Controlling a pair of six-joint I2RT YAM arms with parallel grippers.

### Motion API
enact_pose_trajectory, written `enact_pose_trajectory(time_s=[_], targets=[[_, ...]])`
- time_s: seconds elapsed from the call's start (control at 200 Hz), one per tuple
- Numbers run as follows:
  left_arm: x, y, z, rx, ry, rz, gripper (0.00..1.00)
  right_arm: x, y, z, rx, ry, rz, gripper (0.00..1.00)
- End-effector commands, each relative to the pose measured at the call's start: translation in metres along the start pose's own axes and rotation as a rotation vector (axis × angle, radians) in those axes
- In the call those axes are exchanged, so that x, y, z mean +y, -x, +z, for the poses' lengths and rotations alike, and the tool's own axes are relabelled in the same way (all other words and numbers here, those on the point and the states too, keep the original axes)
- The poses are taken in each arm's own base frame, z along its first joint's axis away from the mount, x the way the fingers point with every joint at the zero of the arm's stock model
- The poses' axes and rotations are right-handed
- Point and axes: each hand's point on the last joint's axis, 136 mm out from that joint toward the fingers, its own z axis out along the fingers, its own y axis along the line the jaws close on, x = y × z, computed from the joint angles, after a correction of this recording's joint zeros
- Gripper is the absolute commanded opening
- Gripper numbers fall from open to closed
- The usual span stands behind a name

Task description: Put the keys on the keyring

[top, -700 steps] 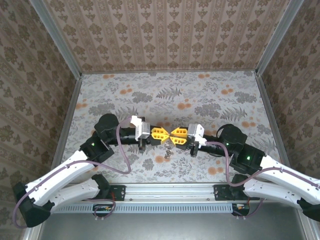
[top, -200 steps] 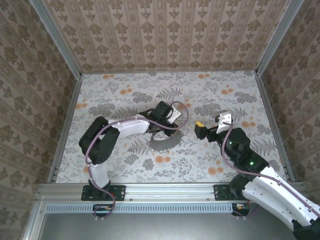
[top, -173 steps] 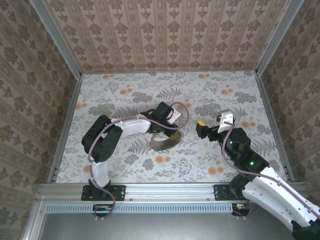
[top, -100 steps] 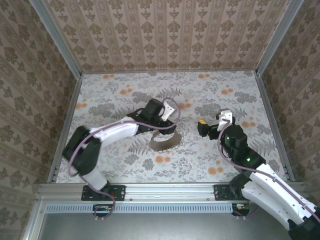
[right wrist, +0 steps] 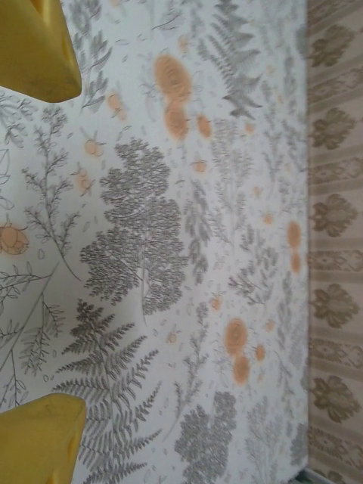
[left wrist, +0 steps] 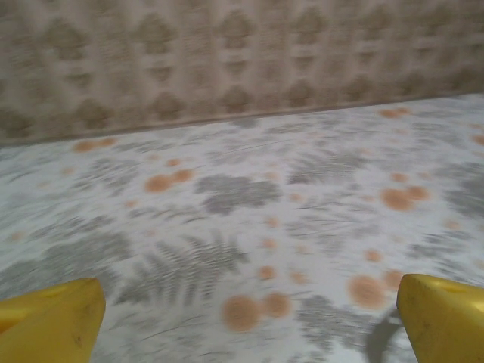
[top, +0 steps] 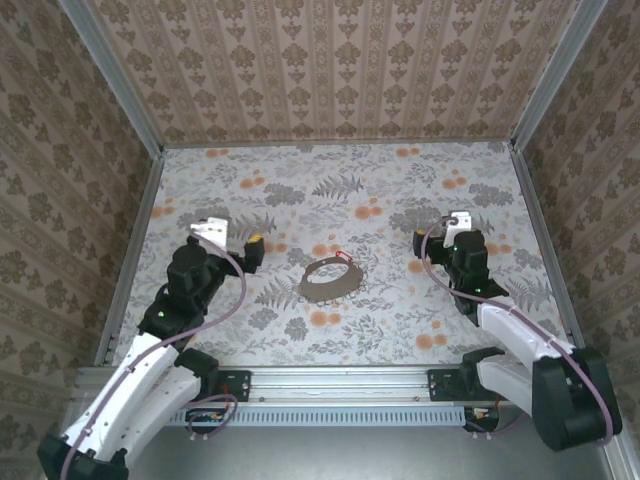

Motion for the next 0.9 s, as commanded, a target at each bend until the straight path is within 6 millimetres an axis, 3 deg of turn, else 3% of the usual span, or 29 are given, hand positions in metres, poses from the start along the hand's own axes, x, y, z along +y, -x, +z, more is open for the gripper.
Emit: enact_pose_trajectory(time_s=[0.0,0.23,0.37,0.58,0.72,0.895], targets=[[0.051,-0.011,0.006,-0.002,0.239,-0.043,1.00,0.005,0.028,0.008,-0.129,0.017,-0.088,1.00],[0.111,-0.047,0.035,0.111,0.464,-0.034,1.00,-0.012,0.014,0.040,-0.120,-0.040,-0.076,1.00],[0.131,-0.062,0.057,0.121,0.538,0.014,1.00,-0.027,-0.006,0.056,-0.085,-0.075,-0.013,1.00],[0.139,-0.064,0.087,0.000,0.501,0.072,1.00,-0.039,-0.015,0.068,-0.042,-0.100,0.037,1.00],[0.146,-0.095,0.112,0.046,0.458,0.048,1.00,-0.040,-0.015,0.067,-0.043,-0.100,0.041,1.00],[0.143,-0.105,0.124,0.082,0.422,0.054,1.00,-0.040,-0.014,0.067,-0.045,-0.097,0.039,1.00]])
